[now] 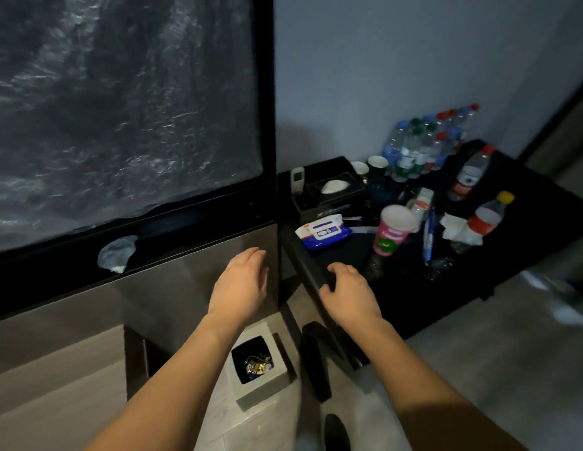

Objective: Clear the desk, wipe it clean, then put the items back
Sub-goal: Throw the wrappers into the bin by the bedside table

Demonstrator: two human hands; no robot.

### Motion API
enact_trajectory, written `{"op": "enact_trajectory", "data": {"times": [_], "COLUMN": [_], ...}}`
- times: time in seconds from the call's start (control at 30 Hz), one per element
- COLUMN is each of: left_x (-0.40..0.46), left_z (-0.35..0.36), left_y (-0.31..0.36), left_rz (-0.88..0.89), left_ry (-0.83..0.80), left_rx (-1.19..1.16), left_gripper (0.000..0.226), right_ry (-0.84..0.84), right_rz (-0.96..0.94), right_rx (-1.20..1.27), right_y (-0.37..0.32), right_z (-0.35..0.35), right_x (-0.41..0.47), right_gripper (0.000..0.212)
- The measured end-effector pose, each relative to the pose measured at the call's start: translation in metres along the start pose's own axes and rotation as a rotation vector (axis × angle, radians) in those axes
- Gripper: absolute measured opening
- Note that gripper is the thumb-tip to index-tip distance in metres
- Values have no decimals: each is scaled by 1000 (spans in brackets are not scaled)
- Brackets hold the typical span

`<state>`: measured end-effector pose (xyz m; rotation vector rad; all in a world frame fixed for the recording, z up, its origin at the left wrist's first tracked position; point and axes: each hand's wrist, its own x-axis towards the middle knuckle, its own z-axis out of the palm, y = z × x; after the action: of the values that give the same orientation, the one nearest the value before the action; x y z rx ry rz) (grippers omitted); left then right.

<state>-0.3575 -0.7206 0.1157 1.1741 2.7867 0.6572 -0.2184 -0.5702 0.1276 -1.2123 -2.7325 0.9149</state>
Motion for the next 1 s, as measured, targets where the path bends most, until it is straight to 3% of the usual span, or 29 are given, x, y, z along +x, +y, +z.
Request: {"op": "enact_trajectory", "data": {"times": [0.27, 0.57, 0.77, 1.0], "left_x": [25, 6, 2, 54], "left_z": [53, 148, 192, 239], "left_y": [129, 348, 456, 519], "left_rz": [372, 796, 906, 890], "left_ry": [-138, -287, -316, -358], "left_rx": [-39, -108, -111, -54], "left_gripper": [44, 43, 42, 45], "right_ry": [264, 473, 497, 474], "right_rz": [287, 609, 635, 634], "right_rx": [72, 145, 163, 222], "right_y": [113, 292, 380, 446], "right_z": [-63, -155, -200, -242], "right_x": [-50, -140, -147, -90], "right_gripper": [49, 51, 51, 52]}}
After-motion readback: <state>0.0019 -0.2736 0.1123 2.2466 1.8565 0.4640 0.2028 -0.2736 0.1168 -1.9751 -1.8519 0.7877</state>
